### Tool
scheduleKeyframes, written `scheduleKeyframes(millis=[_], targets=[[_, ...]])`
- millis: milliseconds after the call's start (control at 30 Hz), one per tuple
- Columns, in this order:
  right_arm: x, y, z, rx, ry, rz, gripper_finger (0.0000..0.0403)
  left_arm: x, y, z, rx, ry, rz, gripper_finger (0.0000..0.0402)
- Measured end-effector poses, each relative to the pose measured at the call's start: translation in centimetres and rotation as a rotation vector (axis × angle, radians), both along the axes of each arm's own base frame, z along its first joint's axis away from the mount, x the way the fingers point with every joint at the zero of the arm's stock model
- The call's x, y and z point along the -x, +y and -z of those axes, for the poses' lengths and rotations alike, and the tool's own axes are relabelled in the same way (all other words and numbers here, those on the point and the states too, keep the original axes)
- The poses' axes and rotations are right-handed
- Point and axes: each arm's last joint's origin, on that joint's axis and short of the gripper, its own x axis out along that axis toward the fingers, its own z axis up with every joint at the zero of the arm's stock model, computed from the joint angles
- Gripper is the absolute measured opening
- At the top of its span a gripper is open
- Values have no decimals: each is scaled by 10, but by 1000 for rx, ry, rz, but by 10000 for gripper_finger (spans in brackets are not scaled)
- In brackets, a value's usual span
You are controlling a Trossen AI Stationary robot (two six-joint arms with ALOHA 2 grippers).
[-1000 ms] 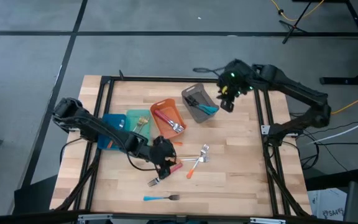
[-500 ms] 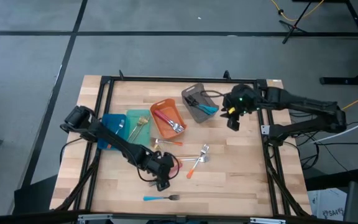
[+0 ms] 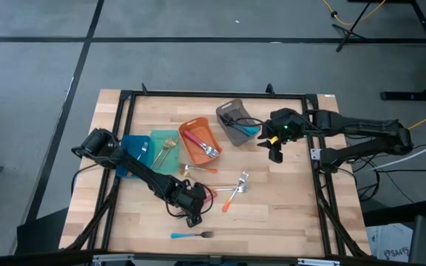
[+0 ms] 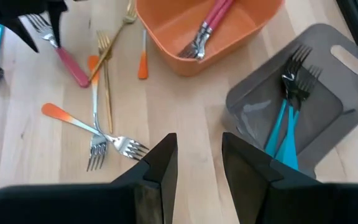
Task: Sort silverware by color (type)
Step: Put the pink fork into the orange bin
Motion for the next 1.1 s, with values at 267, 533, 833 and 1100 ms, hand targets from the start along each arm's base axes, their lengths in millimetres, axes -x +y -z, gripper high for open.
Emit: scheduleKeyframes(millis=[267, 533, 833, 1100], targets=[[0, 1, 0, 0, 0, -4, 115, -2, -1, -1, 13, -27, -5, 157], [0, 1, 0, 0, 1, -4, 115, -6, 4, -2, 21, -44, -23, 157], [0, 1, 1, -1, 8, -4, 115, 0, 6, 1, -10, 22, -22, 157], [0, 1, 1, -1, 8, -4, 115, 0, 5, 1, -43, 6, -28, 157]])
